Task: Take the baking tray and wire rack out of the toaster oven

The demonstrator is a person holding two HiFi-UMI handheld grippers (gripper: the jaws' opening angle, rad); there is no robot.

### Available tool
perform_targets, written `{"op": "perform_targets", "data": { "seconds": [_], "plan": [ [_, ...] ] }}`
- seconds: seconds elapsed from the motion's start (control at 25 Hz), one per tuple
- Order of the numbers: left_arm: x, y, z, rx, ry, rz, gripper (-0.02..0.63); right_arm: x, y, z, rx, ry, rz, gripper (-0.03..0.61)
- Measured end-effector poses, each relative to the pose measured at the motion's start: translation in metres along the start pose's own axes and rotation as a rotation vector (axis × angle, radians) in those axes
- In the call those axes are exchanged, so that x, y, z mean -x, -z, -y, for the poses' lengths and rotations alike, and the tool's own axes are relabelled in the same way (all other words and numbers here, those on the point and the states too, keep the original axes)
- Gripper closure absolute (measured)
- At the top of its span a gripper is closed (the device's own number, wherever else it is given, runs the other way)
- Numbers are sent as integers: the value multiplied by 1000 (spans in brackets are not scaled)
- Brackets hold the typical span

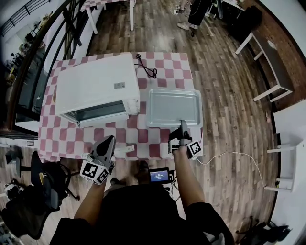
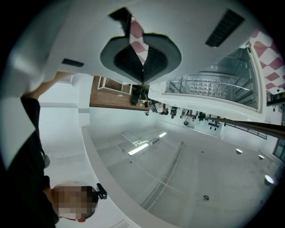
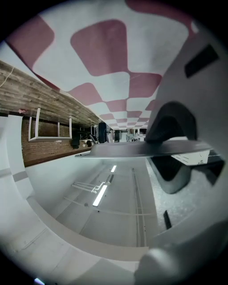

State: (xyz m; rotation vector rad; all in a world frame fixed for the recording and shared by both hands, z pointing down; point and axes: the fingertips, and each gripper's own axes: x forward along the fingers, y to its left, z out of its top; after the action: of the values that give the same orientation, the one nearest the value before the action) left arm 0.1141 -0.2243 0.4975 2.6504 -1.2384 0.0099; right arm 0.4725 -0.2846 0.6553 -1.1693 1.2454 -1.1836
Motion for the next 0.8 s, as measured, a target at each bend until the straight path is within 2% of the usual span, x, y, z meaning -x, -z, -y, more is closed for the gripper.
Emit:
{"op": "perform_targets", "data": {
  "seconds": [0.28,0.48,0.8],
  "plan": [
    [-7,9,-8,7,-84,-33,621,-67,-3,39,4,65,-36,502],
    [-8,9,-22,20,-159,-47,621,-100,-3,69,-35,116,-37,502],
    [-12,11,-35,28,-220,-61,621,-142,6,84,2,198,-42,500]
  ]
}}
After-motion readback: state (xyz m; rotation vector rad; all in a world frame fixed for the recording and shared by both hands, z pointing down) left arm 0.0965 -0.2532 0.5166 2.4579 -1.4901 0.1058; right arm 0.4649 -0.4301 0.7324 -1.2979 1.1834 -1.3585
